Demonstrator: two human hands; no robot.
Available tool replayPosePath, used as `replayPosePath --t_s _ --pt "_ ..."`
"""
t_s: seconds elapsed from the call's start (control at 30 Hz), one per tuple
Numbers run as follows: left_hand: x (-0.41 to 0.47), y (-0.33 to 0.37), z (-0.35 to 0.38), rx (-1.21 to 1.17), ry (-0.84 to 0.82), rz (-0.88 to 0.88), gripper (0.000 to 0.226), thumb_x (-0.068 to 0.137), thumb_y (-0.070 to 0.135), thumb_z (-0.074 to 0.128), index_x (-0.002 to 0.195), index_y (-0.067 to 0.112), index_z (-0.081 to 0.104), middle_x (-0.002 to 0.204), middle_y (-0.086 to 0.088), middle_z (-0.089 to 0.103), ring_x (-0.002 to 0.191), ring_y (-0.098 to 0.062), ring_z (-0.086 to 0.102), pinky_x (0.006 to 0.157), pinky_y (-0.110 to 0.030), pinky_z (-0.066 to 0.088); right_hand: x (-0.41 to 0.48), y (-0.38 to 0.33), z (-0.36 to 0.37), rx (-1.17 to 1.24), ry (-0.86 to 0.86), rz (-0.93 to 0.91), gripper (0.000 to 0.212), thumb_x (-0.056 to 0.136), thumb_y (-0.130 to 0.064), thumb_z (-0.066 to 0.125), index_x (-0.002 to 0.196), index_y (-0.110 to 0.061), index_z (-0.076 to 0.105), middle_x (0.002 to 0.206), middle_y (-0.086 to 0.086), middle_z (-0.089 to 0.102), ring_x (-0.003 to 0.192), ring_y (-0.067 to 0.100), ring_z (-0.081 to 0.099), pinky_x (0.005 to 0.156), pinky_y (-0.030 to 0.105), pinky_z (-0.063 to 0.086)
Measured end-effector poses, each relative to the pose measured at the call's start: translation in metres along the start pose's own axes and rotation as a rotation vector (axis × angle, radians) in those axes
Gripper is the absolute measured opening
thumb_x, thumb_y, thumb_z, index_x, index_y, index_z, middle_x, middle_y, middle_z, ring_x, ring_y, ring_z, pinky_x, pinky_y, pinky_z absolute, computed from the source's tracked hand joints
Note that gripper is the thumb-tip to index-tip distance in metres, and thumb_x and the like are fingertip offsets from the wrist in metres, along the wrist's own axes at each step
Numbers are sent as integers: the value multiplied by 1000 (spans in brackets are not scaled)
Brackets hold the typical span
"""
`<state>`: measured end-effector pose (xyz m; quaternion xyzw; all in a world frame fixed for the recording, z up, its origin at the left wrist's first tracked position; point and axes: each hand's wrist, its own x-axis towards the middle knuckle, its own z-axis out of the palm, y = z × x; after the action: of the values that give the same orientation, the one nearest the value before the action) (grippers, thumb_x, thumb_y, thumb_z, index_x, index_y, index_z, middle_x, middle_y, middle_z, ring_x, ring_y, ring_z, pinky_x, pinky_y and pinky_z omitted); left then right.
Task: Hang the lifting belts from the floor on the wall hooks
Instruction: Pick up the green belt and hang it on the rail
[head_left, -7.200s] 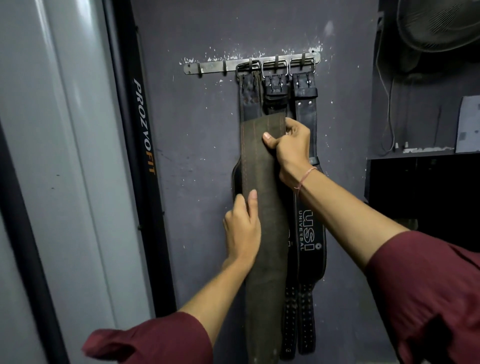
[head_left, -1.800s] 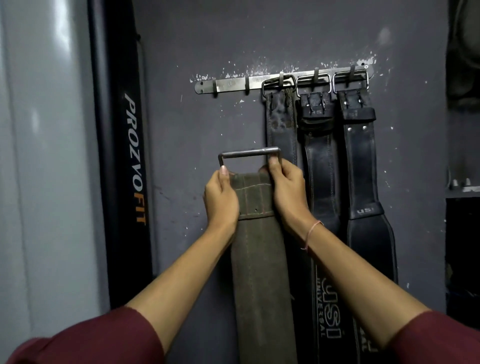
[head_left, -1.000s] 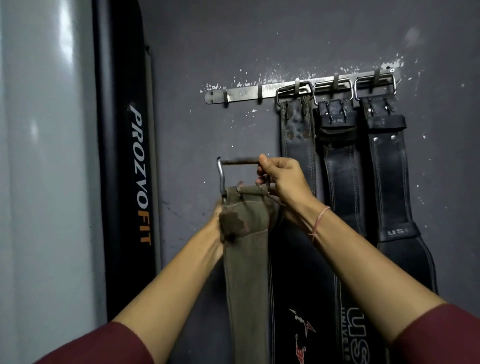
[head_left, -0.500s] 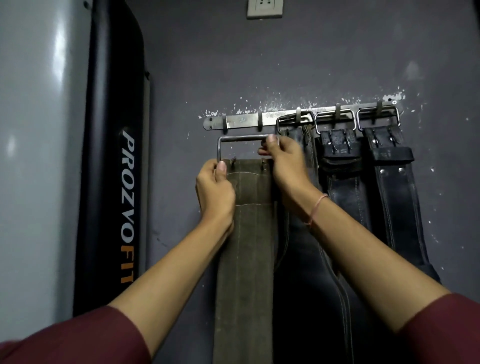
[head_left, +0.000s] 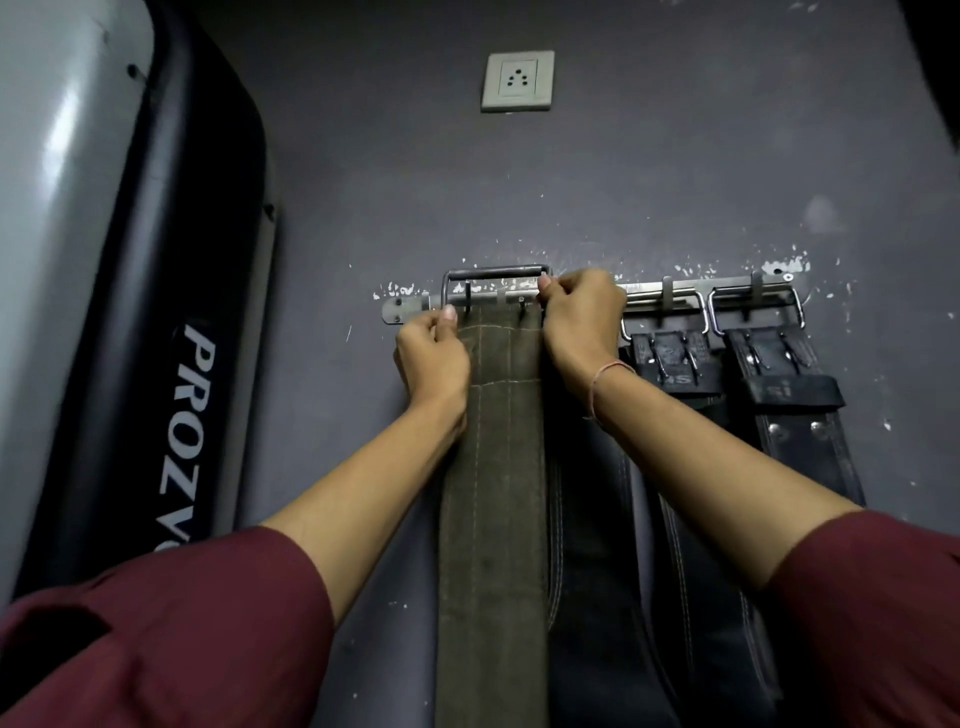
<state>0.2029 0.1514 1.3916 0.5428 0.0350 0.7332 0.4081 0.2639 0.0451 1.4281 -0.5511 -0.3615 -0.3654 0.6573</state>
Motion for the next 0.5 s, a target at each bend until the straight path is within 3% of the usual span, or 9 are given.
replayPosePath --t_s 0.07,0.13,0.23,0.33,0.4,0.5 --pt "5 0 6 -11 10 -2 26 101 20 56 98 -1 70 69 3 55 67 -12 51 67 -25 42 10 4 2 4 13 37 45 92 -30 66 60 0 61 56 12 54 58 25 47 59 31 36" --pt "8 -4 8 -36 24 -17 19 98 21 61 100 5 71 81 -2 66 79 -17 61 77 -31 50 15 5 0 7 2 77 40 89 -30 70 64 2 65 64 14 60 57 24 49 59 28 37" --pt "7 -12 7 -50 33 -14 12 97 19 62 94 9 69 75 2 65 76 -16 60 73 -27 49 16 8 -3 14 -32 101 37 84 -23 73 62 4 61 59 9 53 54 19 42 52 27 35" --pt "-3 -17 0 -24 26 5 12 98 19 61 90 11 67 69 6 60 69 -12 55 64 -24 43 11 9 -7 -55 -41 100 23 77 -13 71 61 -3 59 56 10 52 56 17 43 45 25 31" --pt "-7 -22 -5 -15 4 6 13 97 19 62 89 11 66 70 1 63 71 -15 56 67 -25 44 6 9 -11 -121 -44 76 25 75 -15 73 66 6 63 61 16 61 57 18 49 43 24 31" --pt "-10 -23 -9 -37 -36 -5 13 97 20 62 90 10 66 74 -6 66 71 -17 59 70 -29 47 -7 10 -17 -173 -18 13 35 75 -26 82 60 -2 62 62 11 60 55 21 51 44 25 32"
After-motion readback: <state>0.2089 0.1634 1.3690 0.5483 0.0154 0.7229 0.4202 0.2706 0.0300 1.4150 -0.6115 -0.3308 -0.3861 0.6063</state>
